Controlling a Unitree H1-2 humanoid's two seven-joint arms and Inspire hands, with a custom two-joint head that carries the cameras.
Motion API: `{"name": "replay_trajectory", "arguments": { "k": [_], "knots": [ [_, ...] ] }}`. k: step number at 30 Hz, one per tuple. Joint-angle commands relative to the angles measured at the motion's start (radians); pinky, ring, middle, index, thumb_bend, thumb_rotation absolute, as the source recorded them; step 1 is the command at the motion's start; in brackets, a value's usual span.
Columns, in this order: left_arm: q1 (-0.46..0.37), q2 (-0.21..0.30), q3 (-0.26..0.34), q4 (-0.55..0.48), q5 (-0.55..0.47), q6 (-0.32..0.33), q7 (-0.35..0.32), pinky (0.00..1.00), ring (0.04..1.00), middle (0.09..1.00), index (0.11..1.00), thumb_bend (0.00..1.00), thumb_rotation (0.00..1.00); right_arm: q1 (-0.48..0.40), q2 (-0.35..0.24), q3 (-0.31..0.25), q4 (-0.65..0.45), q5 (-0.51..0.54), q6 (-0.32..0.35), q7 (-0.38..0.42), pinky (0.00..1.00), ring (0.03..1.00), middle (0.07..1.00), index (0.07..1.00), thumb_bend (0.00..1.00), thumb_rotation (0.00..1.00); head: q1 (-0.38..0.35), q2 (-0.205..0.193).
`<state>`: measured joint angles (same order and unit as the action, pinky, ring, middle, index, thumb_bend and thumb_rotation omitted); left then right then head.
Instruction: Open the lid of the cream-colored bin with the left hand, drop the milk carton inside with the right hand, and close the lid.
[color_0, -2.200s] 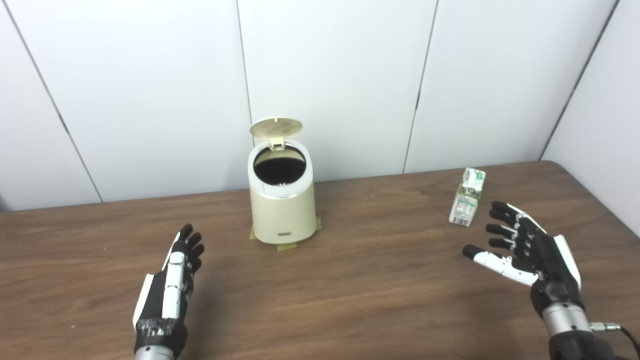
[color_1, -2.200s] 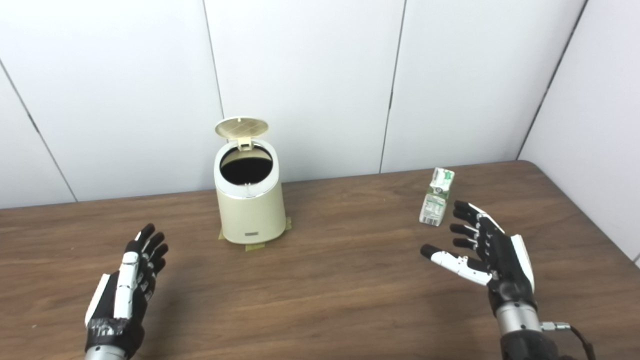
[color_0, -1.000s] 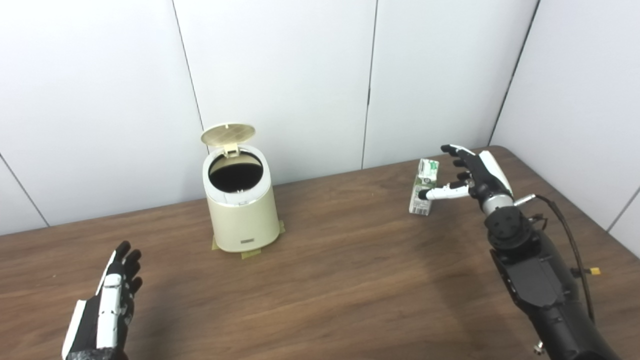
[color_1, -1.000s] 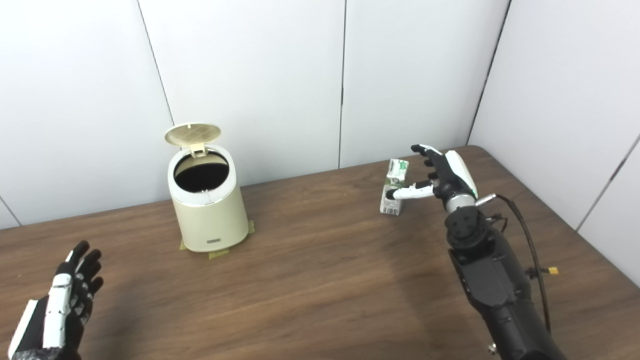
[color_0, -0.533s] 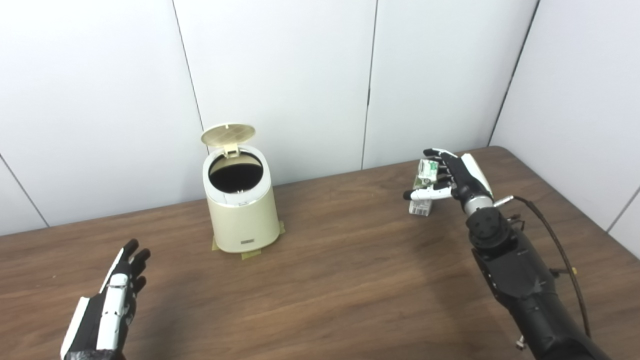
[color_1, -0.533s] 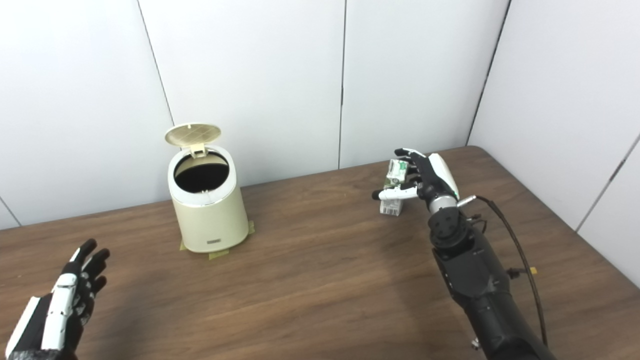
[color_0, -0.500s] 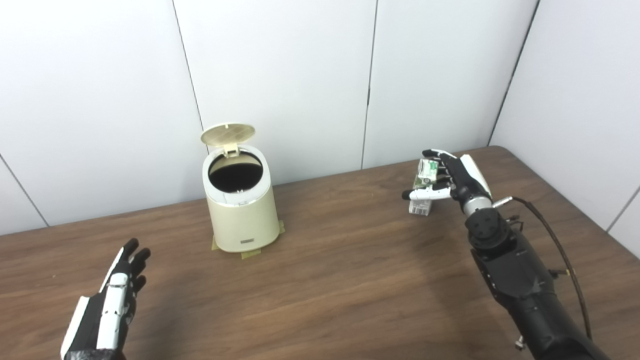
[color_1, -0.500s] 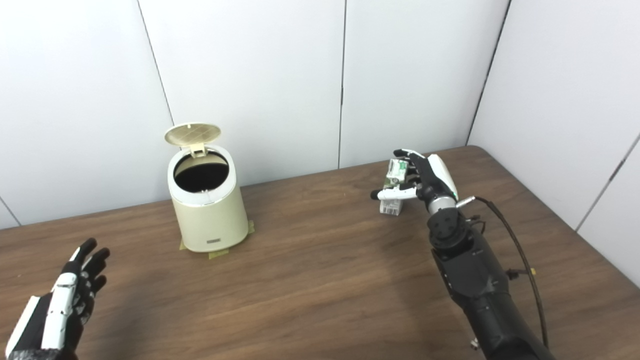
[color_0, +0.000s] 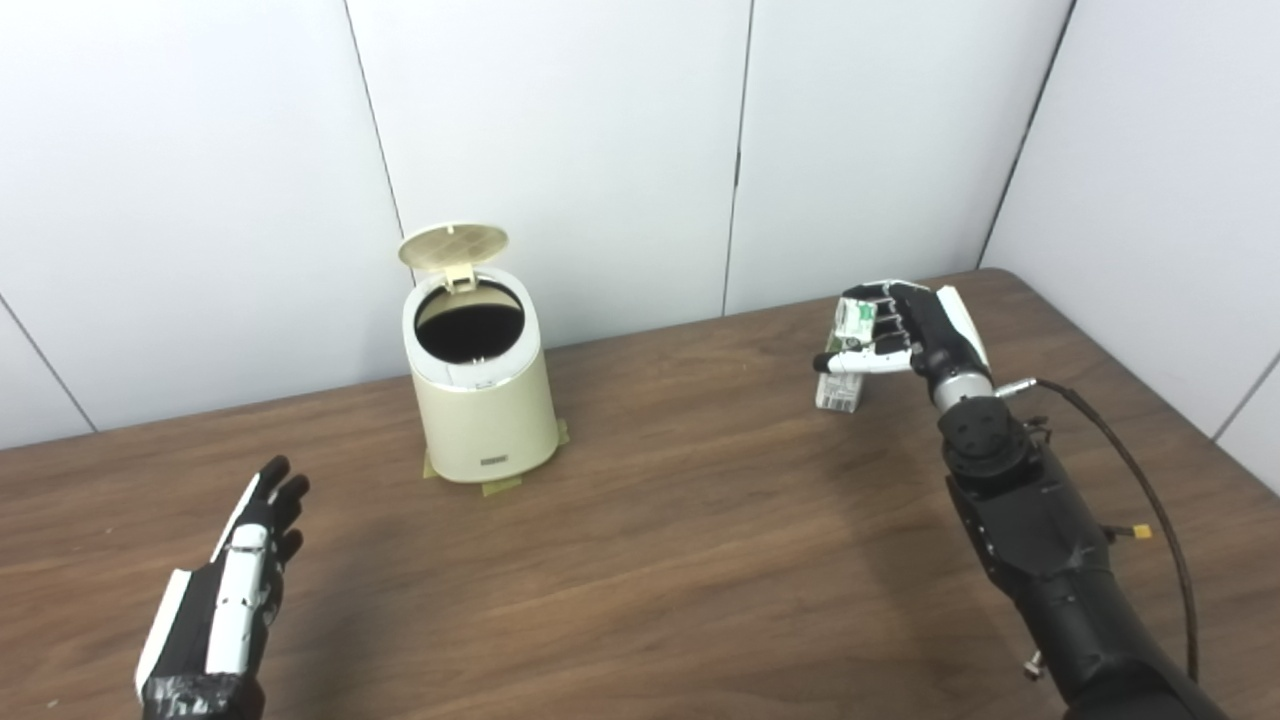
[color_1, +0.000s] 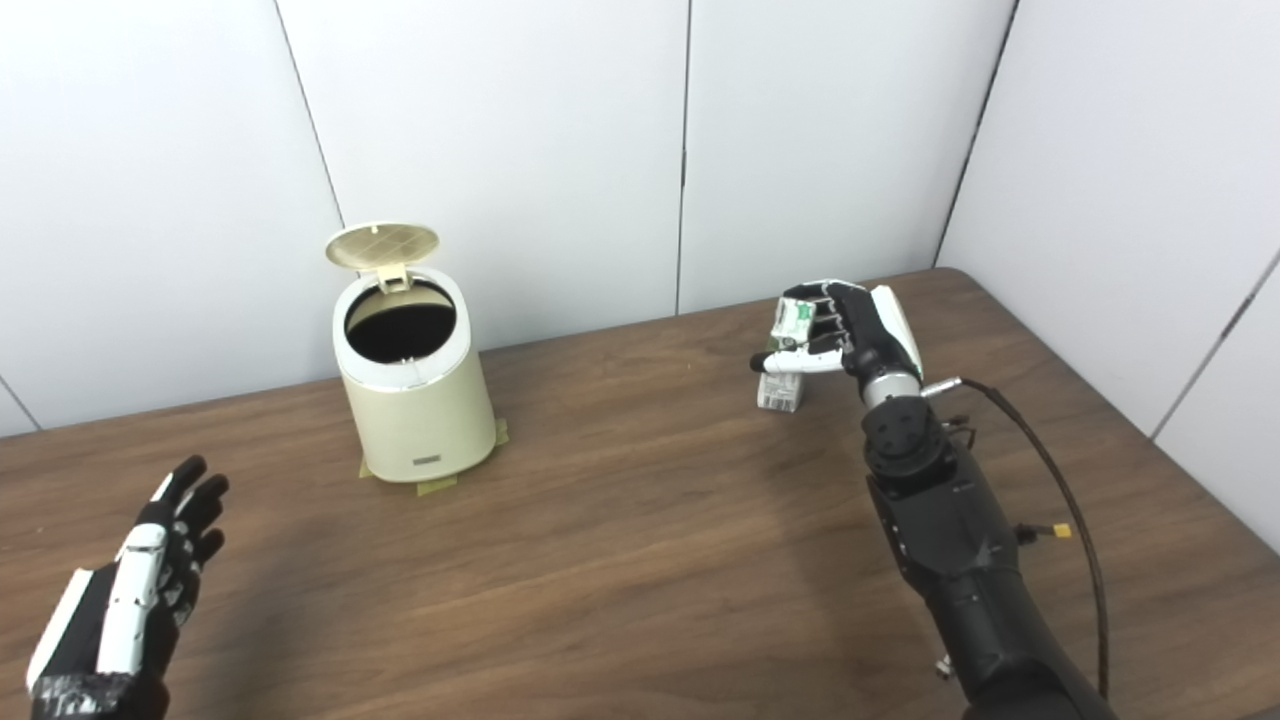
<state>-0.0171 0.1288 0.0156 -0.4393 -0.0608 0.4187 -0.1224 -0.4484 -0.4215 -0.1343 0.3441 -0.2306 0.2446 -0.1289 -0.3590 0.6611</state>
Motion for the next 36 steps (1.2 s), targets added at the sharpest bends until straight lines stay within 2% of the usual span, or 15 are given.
{"name": "replay_trajectory", "arguments": {
  "k": [1, 4, 6, 11, 12, 13, 14, 15, 17, 26, 31, 36],
  "knots": [
    [-0.018, 0.002, -0.002, -0.029, 0.004, -0.006, 0.006, 1.0, 1.0, 0.963, 0.988, 0.31, 1.0, -0.033, -0.016, -0.008, -0.041, -0.006, -0.001, -0.013, 0.6, 0.597, 0.591, 0.633, 0.89, 0.08, 0.003, 0.002],
    [-0.019, 0.003, -0.002, -0.026, 0.004, -0.007, 0.006, 1.0, 1.0, 0.964, 0.987, 0.32, 1.0, -0.026, -0.017, -0.004, -0.058, -0.01, 0.012, -0.01, 0.59, 0.577, 0.554, 0.61, 0.88, 0.09, 0.003, 0.005],
    [-0.019, 0.003, -0.002, -0.024, -0.001, -0.009, 0.003, 1.0, 1.0, 0.958, 0.986, 0.31, 1.0, -0.021, -0.017, -0.004, -0.063, 0.0, 0.007, -0.001, 0.5, 0.542, 0.554, 0.607, 0.87, 0.09, 0.003, 0.005],
    [-0.016, 0.005, -0.009, -0.023, -0.002, -0.017, -0.004, 1.0, 1.0, 0.954, 0.979, 0.31, 0.95, -0.018, -0.008, 0.004, -0.056, 0.002, -0.006, -0.004, 0.43, 0.497, 0.55, 0.597, 0.85, 0.04, 0.008, 0.009],
    [-0.014, 0.009, -0.01, -0.021, 0.0, -0.023, -0.006, 1.0, 1.0, 0.952, 0.976, 0.32, 0.93, -0.02, -0.007, 0.011, -0.055, -0.009, -0.002, -0.01, 0.42, 0.492, 0.547, 0.535, 0.66, 0.1, 0.025, 0.013],
    [-0.013, 0.012, -0.012, -0.019, 0.002, -0.029, -0.008, 1.0, 1.0, 0.954, 0.973, 0.32, 0.93, -0.022, -0.003, 0.017, -0.054, -0.019, 0.004, -0.019, 0.39, 0.479, 0.524, 0.514, 0.58, 0.09, 0.025, 0.013],
    [-0.012, 0.016, -0.014, -0.018, 0.006, -0.031, -0.009, 1.0, 1.0, 0.956, 0.973, 0.33, 0.94, -0.025, 0.003, 0.017, -0.053, -0.023, 0.008, -0.027, 0.36, 0.445, 0.464, 0.515, 0.55, 0.03, 0.026, 0.013],
    [-0.012, 0.018, -0.015, -0.018, 0.008, -0.031, -0.008, 1.0, 1.0, 0.956, 0.973, 0.33, 0.94, -0.028, 0.009, 0.016, -0.051, -0.024, 0.009, -0.034, 0.35, 0.439, 0.457, 0.515, 0.54, 0.02, 0.026, 0.013],
    [-0.012, 0.012, -0.01, -0.02, -0.004, -0.025, -0.004, 1.0, 1.0, 0.958, 0.971, 0.33, 0.94, -0.032, 0.016, 0.016, -0.046, -0.027, 0.004, -0.043, 0.28, 0.36, 0.415, 0.515, 0.53, 0.0, 0.026, 0.013],
    [-0.014, 0.011, -0.009, -0.02, -0.003, -0.024, 0.001, 1.0, 1.0, 0.954, 0.971, 0.32, 0.96, -0.019, 0.01, 0.02, -0.054, -0.015, -0.004, -0.026, 0.3, 0.38, 0.423, 0.512, 0.53, 0.0, 0.026, 0.013],
    [-0.014, 0.009, -0.009, -0.019, 0.001, -0.023, 0.006, 1.0, 0.998, 0.945, 0.968, 0.33, 0.93, -0.005, 0.003, 0.023, -0.061, -0.016, -0.018, -0.02, 0.34, 0.402, 0.432, 0.525, 0.53, 0.0, 0.024, 0.022],
    [-0.012, 0.006, -0.011, -0.015, 0.002, -0.028, 0.007, 1.0, 0.999, 0.947, 0.97, 0.32, 0.9, 0.009, -0.003, 0.051, -0.126, -0.057, -0.015, -0.019, 0.37, 0.419, 0.437, 0.522, 0.53, 0.0, 0.032, 0.021]
  ]
}}
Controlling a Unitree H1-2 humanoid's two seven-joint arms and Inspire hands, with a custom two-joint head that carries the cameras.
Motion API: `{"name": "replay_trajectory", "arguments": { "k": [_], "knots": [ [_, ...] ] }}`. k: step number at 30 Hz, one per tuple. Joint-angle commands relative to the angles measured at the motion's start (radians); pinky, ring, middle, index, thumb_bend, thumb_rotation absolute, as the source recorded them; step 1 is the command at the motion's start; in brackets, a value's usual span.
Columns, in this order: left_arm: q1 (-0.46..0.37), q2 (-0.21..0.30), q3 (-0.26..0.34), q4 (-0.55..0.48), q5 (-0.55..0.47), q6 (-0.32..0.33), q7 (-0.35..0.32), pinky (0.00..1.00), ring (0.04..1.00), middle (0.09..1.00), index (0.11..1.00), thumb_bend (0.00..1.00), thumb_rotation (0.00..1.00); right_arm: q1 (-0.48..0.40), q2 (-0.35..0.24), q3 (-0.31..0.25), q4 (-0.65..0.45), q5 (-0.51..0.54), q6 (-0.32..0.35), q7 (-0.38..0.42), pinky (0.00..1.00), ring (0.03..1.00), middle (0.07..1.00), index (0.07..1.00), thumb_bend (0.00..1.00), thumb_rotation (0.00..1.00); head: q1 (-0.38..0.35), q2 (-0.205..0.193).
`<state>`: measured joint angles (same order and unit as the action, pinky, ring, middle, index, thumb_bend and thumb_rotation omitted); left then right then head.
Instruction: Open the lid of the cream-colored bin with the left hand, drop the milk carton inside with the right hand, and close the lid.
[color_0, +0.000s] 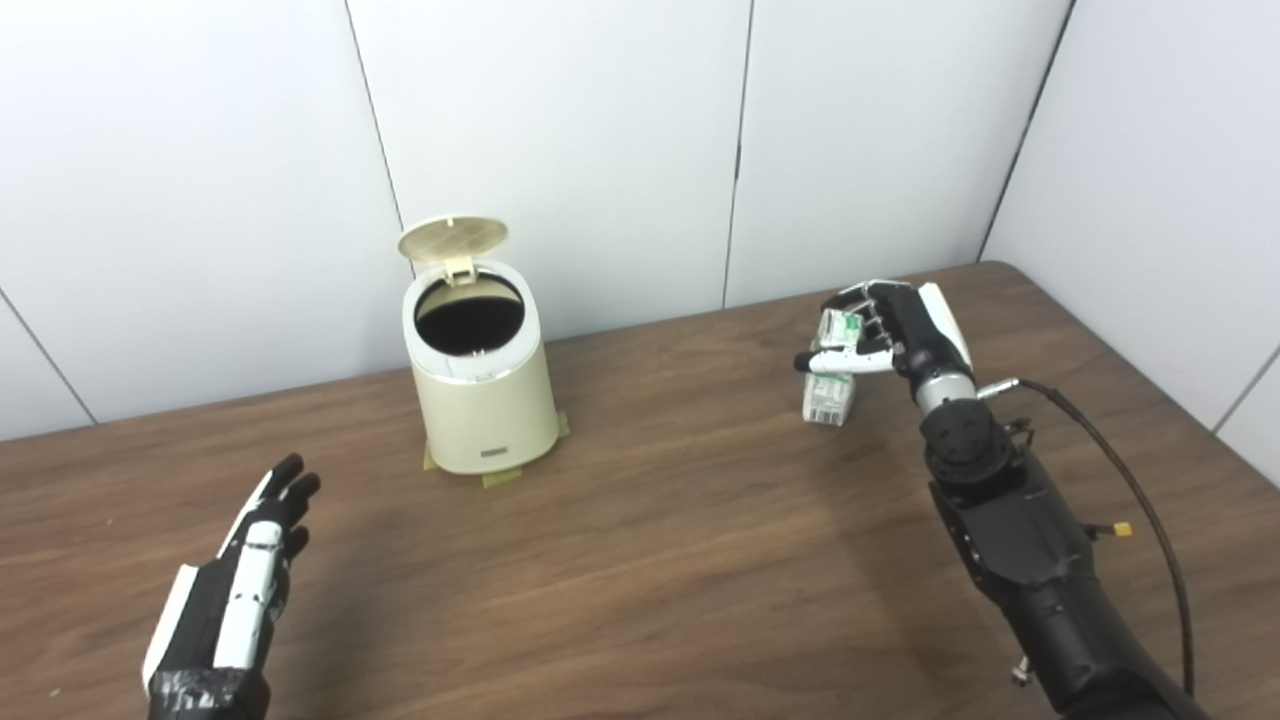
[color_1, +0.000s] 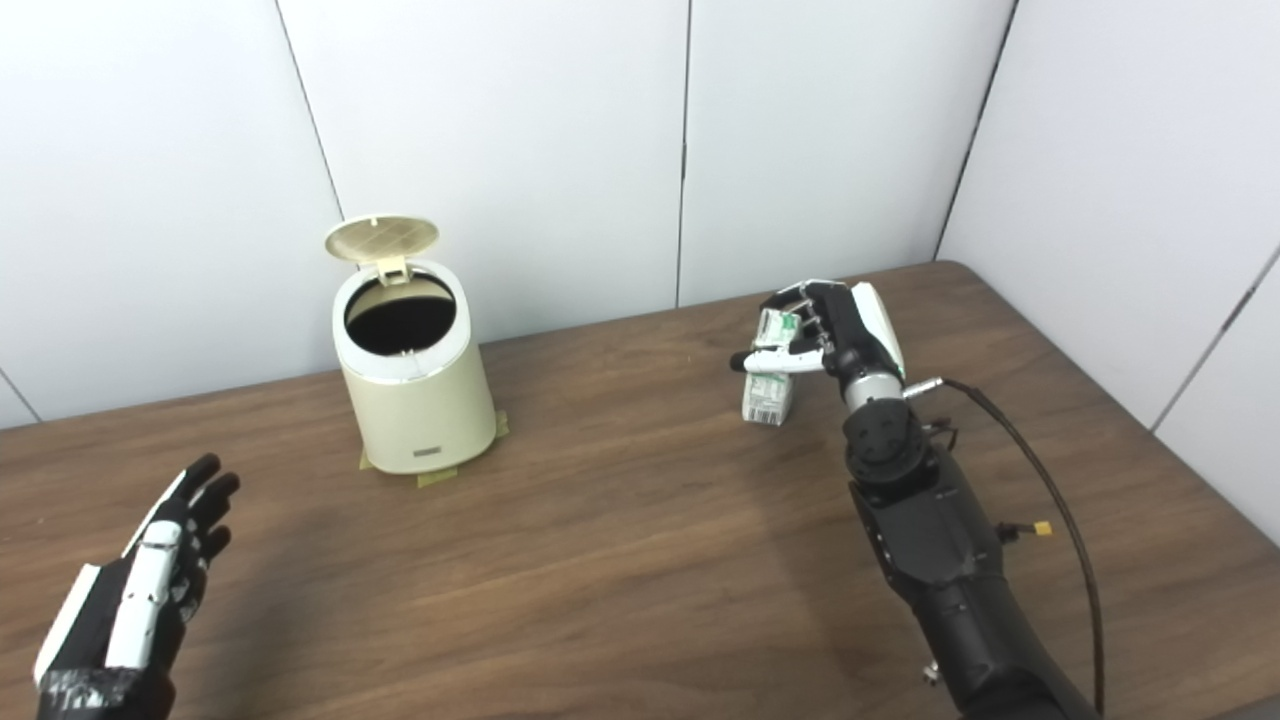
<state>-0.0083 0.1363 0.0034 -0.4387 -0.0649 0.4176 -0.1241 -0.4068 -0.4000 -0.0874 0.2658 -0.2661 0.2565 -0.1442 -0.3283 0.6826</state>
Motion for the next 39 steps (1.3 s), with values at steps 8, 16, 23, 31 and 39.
{"name": "replay_trajectory", "arguments": {
  "k": [8, 16, 23, 31, 39],
  "knots": [
    [-0.018, -0.005, -0.014, -0.005, 0.019, -0.037, 0.008, 1.0, 0.996, 0.945, 0.972, 0.32, 0.88, -0.021, 0.012, 0.004, -0.249, -0.053, -0.05, -0.026, 0.3, 0.366, 0.471, 0.538, 0.51, 0.0, 0.022, -0.008],
    [-0.012, -0.027, -0.024, 0.011, 0.04, -0.061, 0.016, 1.0, 0.986, 0.936, 0.955, 0.31, 0.85, -0.082, 0.098, 0.016, -0.473, -0.113, 0.009, -0.033, 0.26, 0.351, 0.477, 0.547, 0.51, 0.0, 0.093, -0.023],
    [0.0, -0.044, -0.051, 0.026, 0.067, -0.097, 0.019, 1.0, 0.987, 0.932, 0.947, 0.33, 0.83, -0.135, 0.171, 0.048, -0.521, -0.147, -0.01, -0.03, 0.28, 0.358, 0.478, 0.546, 0.51, 0.0, 0.183, -0.04],
    [0.013, -0.09, -0.078, 0.055, 0.111, -0.138, 0.044, 1.0, 0.979, 0.92, 0.943, 0.33, 0.81, -0.22, 0.258, 0.105, -0.495, -0.141, -0.091, -0.031, 0.26, 0.353, 0.476, 0.546, 0.51, 0.0, 0.283, -0.067],
    [0.02, -0.146, -0.079, 0.071, 0.119, -0.148, 0.076, 1.0, 0.993, 0.935, 0.971, 0.37, 0.77, -0.281, 0.337, 0.152, -0.411, -0.176, -0.123, -0.048, 0.25, 0.34, 0.47, 0.556, 0.51, 0.0, 0.344, -0.089]
  ]
}}
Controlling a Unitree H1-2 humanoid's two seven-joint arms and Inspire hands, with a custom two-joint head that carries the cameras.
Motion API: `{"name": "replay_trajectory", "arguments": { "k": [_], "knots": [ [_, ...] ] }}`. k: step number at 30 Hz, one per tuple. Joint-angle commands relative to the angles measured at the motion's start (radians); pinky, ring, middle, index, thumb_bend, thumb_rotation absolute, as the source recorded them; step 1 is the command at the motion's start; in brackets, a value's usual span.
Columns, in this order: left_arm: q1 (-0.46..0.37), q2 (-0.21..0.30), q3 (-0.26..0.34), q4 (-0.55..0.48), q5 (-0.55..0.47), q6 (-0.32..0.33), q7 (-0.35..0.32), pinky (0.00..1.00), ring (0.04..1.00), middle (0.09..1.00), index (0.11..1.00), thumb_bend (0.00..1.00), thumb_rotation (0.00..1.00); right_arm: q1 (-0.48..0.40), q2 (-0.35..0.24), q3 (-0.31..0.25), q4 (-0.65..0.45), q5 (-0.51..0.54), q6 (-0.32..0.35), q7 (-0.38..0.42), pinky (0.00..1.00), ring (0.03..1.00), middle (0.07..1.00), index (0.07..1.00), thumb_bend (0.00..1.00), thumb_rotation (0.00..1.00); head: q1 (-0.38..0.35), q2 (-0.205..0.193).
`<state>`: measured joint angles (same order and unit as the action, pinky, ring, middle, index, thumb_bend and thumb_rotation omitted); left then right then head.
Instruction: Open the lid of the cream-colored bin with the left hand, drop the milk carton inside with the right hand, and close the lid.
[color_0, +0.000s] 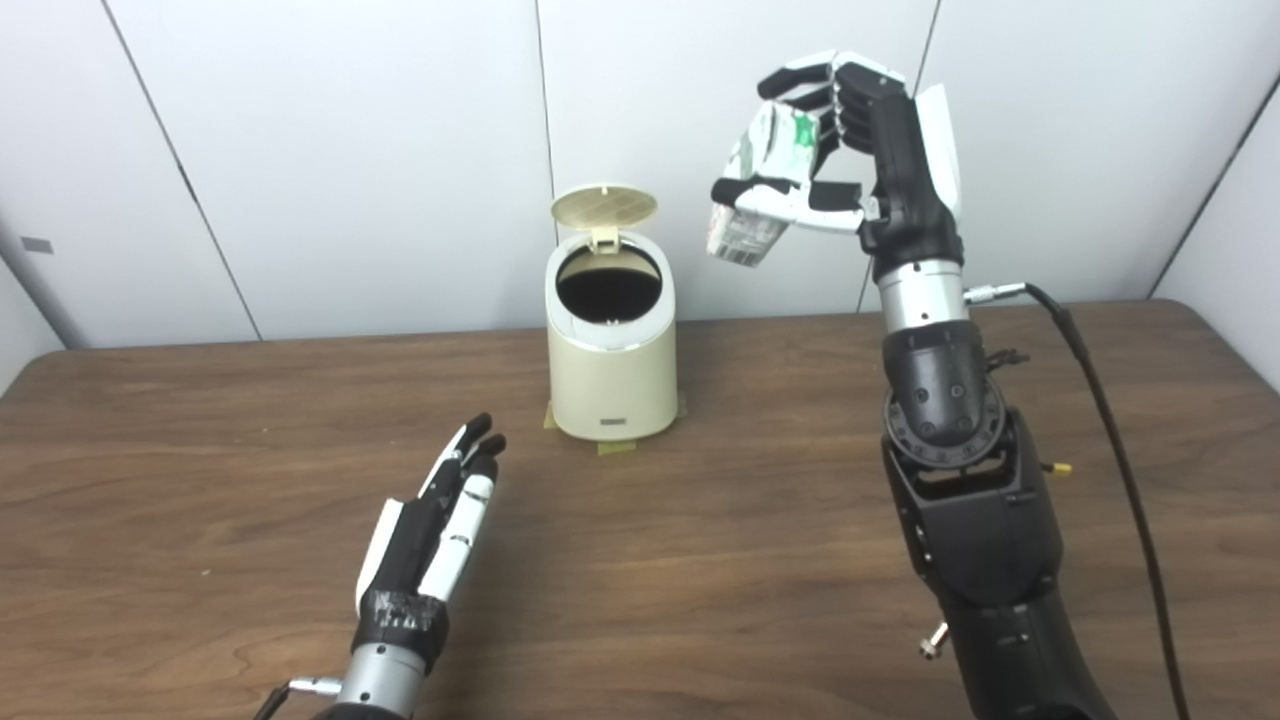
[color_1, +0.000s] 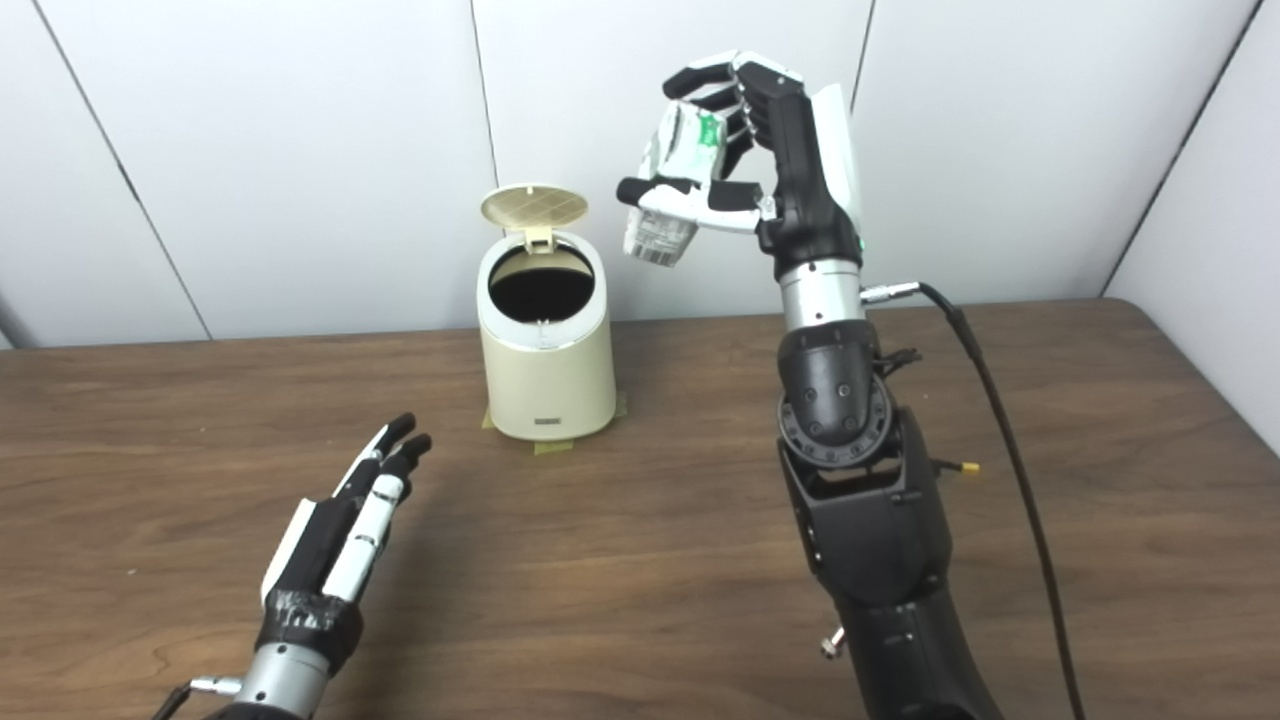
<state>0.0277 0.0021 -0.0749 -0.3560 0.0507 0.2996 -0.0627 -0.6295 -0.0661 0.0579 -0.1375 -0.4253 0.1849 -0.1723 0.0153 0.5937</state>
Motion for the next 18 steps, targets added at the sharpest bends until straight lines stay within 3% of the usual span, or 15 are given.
{"name": "replay_trajectory", "arguments": {
  "k": [1, 6, 11, 18],
  "knots": [
    [-0.015, -0.02, -0.001, -0.011, 0.005, -0.025, 0.019, 1.0, 0.993, 0.935, 0.971, 0.38, 0.78, -0.062, 0.01, 0.015, 0.004, -0.02, -0.056, -0.018, 0.25, 0.342, 0.471, 0.556, 0.51, 0.0, 0.011, -0.004],
    [-0.007, -0.052, -0.002, -0.012, -0.002, -0.011, 0.04, 1.0, 0.99, 0.929, 0.961, 0.4, 0.73, -0.08, 0.043, 0.035, 0.105, -0.011, -0.131, -0.047, 0.26, 0.347, 0.474, 0.556, 0.51, 0.0, 0.035, -0.016],
    [0.003, -0.062, -0.016, -0.009, 0.02, -0.023, 0.05, 1.0, 1.0, 0.932, 0.967, 0.4, 0.78, -0.103, 0.066, 0.053, 0.208, -0.043, -0.187, -0.094, 0.25, 0.347, 0.477, 0.554, 0.51, 0.0, 0.052, -0.02],
    [0.01, -0.076, -0.027, -0.015, 0.031, -0.025, 0.07, 1.0, 0.994, 0.924, 0.956, 0.41, 0.77, -0.135, 0.105, 0.05, 0.329, 0.007, -0.246, -0.104, 0.27, 0.36, 0.48, 0.535, 0.51, 0.0, 0.063, -0.021]
  ]
}}
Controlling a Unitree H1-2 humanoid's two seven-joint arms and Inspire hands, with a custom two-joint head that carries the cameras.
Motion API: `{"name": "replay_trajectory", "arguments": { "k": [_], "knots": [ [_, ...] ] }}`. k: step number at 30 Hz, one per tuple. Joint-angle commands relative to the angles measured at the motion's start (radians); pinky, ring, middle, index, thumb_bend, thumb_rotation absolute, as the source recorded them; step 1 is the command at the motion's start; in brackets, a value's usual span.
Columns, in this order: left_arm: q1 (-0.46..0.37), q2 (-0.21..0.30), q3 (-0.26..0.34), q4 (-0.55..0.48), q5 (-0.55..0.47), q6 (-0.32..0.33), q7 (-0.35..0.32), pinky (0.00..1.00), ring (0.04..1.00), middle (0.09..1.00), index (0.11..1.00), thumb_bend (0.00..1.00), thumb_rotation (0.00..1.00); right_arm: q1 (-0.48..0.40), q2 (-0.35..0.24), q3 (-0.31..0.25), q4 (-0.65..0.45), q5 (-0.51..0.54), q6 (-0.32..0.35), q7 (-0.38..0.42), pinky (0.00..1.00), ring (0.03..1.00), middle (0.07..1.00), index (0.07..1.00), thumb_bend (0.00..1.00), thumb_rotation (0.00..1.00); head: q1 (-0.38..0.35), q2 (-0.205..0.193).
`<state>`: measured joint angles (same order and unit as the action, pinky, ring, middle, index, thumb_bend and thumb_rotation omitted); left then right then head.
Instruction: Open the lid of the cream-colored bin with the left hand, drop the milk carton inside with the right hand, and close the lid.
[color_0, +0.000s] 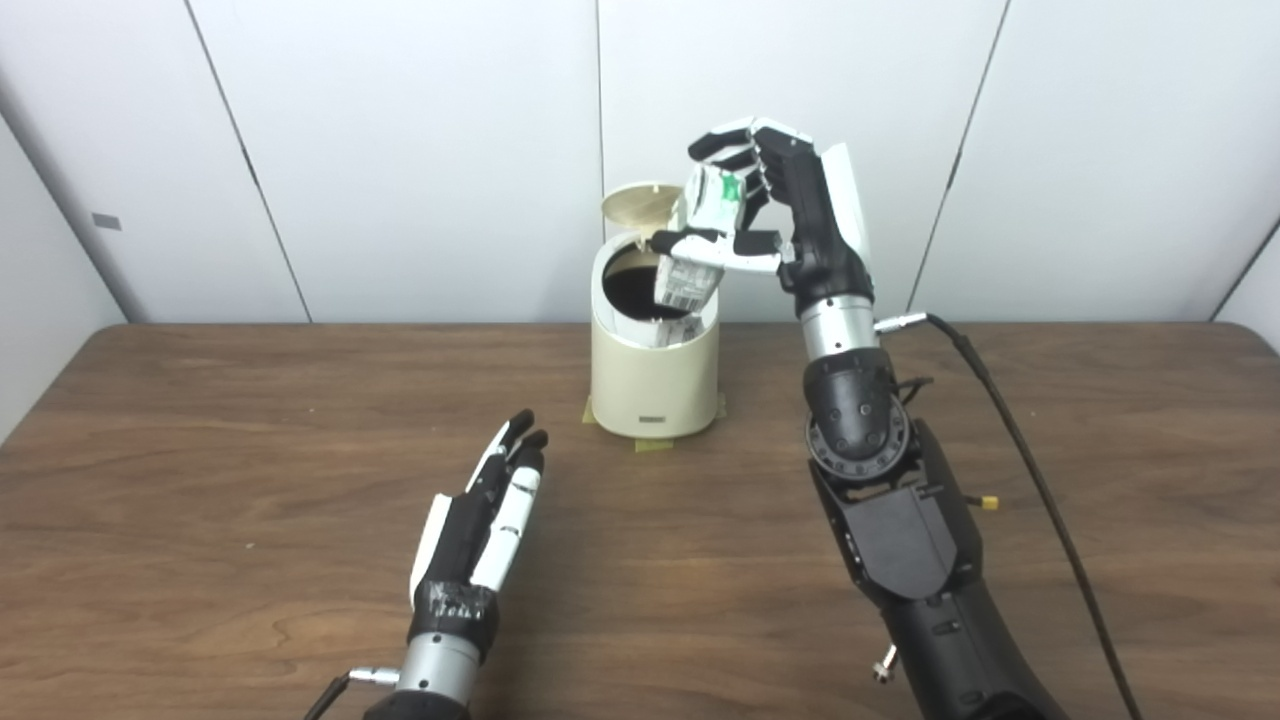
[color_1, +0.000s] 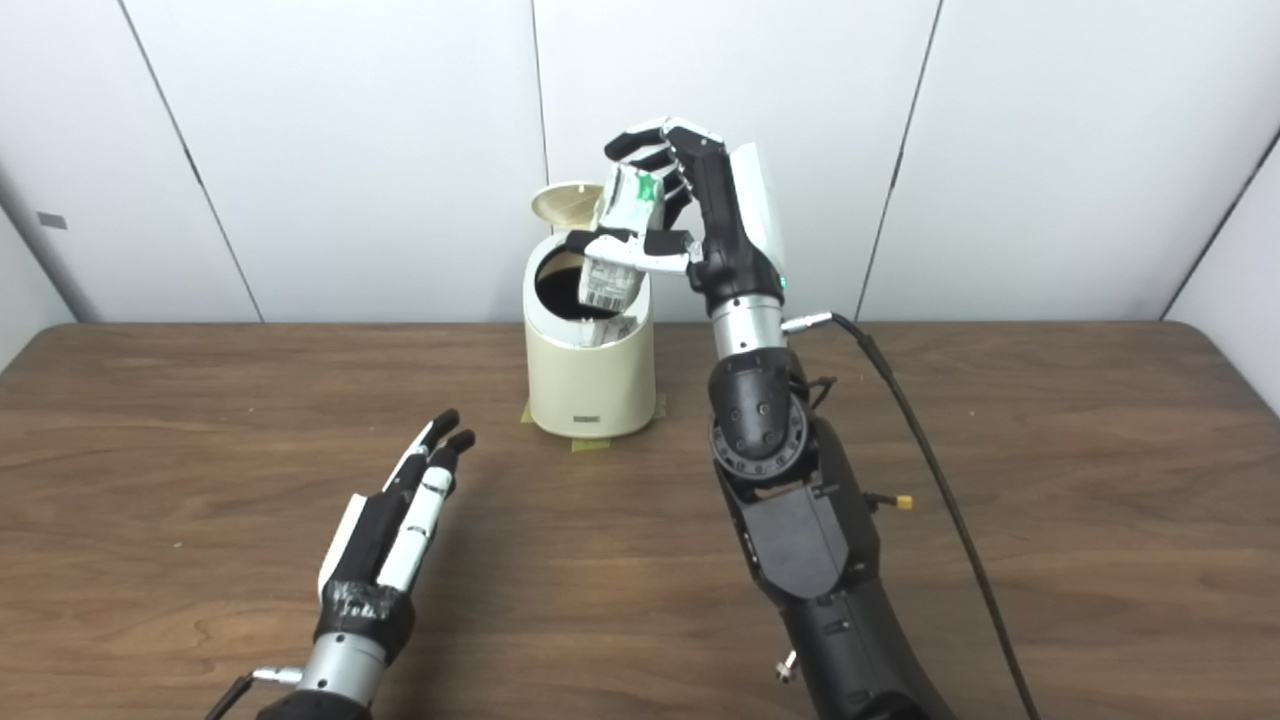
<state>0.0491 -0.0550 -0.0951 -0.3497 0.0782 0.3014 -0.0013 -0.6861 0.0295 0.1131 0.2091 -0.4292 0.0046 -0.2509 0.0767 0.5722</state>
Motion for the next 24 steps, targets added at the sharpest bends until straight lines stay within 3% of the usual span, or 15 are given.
{"name": "replay_trajectory", "arguments": {
  "k": [1, 15, 24],
  "knots": [
    [-0.011, -0.019, -0.009, -0.022, 0.007, -0.029, 0.009, 1.0, 0.993, 0.924, 0.957, 0.41, 0.78, -0.082, 0.013, -0.006, -0.003, 0.012, -0.069, -0.03, 0.27, 0.361, 0.48, 0.532, 0.51, 0.0, 0.002, 0.002],
    [0.0, -0.041, -0.044, -0.051, 0.051, -0.018, 0.017, 1.0, 0.989, 0.932, 0.968, 0.46, 0.79, -0.123, 0.012, -0.029, 0.127, 0.029, -0.119, -0.08, 0.27, 0.358, 0.482, 0.533, 0.51, 0.0, 0.039, 0.013],
    [0.019, -0.064, -0.068, -0.086, 0.073, -0.003, 0.023, 1.0, 0.973, 0.926, 0.966, 0.47, 0.81, -0.146, -0.004, -0.026, 0.22, 0.019, -0.188, -0.134, 0.28, 0.36, 0.484, 0.53, 0.51, 0.0, 0.046, 0.014]
  ]
}}
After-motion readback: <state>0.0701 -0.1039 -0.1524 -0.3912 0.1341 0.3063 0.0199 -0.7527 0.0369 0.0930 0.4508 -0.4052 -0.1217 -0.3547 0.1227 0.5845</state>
